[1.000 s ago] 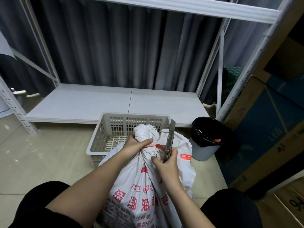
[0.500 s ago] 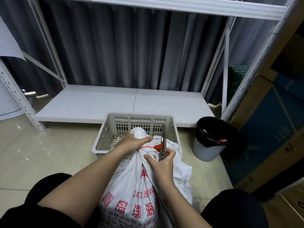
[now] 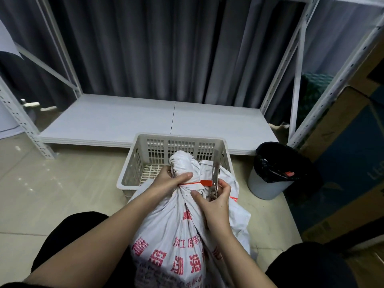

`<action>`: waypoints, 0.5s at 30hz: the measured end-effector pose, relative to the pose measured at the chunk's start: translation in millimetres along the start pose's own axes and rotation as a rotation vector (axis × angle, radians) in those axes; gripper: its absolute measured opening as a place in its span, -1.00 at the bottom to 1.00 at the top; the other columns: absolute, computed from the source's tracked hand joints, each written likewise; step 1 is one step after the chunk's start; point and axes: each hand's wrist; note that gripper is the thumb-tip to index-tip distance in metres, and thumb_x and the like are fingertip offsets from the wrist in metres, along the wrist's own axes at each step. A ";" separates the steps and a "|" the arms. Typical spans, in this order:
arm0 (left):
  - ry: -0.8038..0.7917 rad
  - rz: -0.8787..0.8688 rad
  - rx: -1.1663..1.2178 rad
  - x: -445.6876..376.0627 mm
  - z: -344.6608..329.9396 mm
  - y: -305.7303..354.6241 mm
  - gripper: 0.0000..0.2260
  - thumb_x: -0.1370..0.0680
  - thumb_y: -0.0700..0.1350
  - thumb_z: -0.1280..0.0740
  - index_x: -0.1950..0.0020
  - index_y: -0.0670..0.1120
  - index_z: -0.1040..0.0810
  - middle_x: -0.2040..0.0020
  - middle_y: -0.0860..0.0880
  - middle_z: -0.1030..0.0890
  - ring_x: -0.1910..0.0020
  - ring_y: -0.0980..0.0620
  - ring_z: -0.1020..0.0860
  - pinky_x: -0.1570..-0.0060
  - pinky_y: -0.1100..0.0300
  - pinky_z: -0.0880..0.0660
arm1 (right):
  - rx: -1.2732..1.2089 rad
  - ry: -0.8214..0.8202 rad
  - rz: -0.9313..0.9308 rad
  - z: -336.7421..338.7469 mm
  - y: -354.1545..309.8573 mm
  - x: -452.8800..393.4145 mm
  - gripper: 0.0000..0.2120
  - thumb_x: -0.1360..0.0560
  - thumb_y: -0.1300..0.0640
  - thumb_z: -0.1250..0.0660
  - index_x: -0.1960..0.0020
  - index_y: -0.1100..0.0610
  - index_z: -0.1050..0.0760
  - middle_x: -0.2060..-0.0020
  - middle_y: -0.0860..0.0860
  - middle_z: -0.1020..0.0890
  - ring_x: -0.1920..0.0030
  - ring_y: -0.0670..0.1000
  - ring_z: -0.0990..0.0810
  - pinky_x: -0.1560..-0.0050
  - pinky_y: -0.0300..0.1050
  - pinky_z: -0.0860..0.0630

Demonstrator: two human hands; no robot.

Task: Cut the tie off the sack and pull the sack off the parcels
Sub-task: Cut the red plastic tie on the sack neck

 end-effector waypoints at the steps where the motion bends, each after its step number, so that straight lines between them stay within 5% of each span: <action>1: 0.036 -0.009 0.057 -1.4 -2.3 0.9 -0.76 -0.44 -0.17 -0.48 -0.02 -0.06 -0.47 0.03 -0.02 -0.62 0.08 0.05 -0.61 0.09 0.21 -0.54 | -0.025 -0.005 -0.001 1.0 -1.0 -1.0 -0.45 -0.37 0.29 -0.50 -0.20 0.04 -0.28 -0.01 -0.05 -0.54 0.07 -0.15 -0.55 -0.01 -0.37 -0.48; 6: 0.101 -0.040 0.068 -12.6 -10.2 -1.8 -0.56 -0.39 -0.02 -0.51 -0.18 -0.04 -0.43 -0.02 0.04 -0.59 -0.01 0.03 -0.59 -0.01 0.16 -0.49 | -0.236 0.306 0.092 7.2 -16.5 9.8 -0.79 -0.49 0.28 -0.37 0.04 0.00 -0.45 0.22 -0.06 -0.53 0.19 -0.09 -0.52 -0.02 -0.15 -0.45; 11: 0.168 -0.034 0.031 -15.8 -15.0 -3.1 -0.44 -0.26 0.09 -0.51 -0.17 -0.06 -0.46 -0.04 0.01 -0.62 -0.01 0.01 -0.61 -0.11 0.02 -0.54 | -0.057 0.074 0.198 -6.0 -18.7 27.3 -0.90 -0.61 0.12 -0.21 0.02 0.05 -0.50 0.25 -0.05 -0.63 0.32 -0.07 -0.49 0.16 -0.24 -0.44; 15: 0.162 -0.042 0.030 -15.5 -14.8 -3.0 -0.57 -0.30 0.06 -0.52 -0.09 -0.03 -0.50 0.02 0.03 -0.65 0.03 0.03 -0.63 -0.10 0.00 -0.56 | -0.034 0.023 0.123 -9.4 -10.8 29.9 -0.82 -0.61 0.08 -0.19 -0.09 0.00 -0.56 0.44 0.01 -0.45 0.43 -0.02 -0.38 0.33 -0.20 -0.41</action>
Point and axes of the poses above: each hand's wrist, its own x-axis away from the middle knuckle, its own z-axis out of the back of the hand, y = z × x
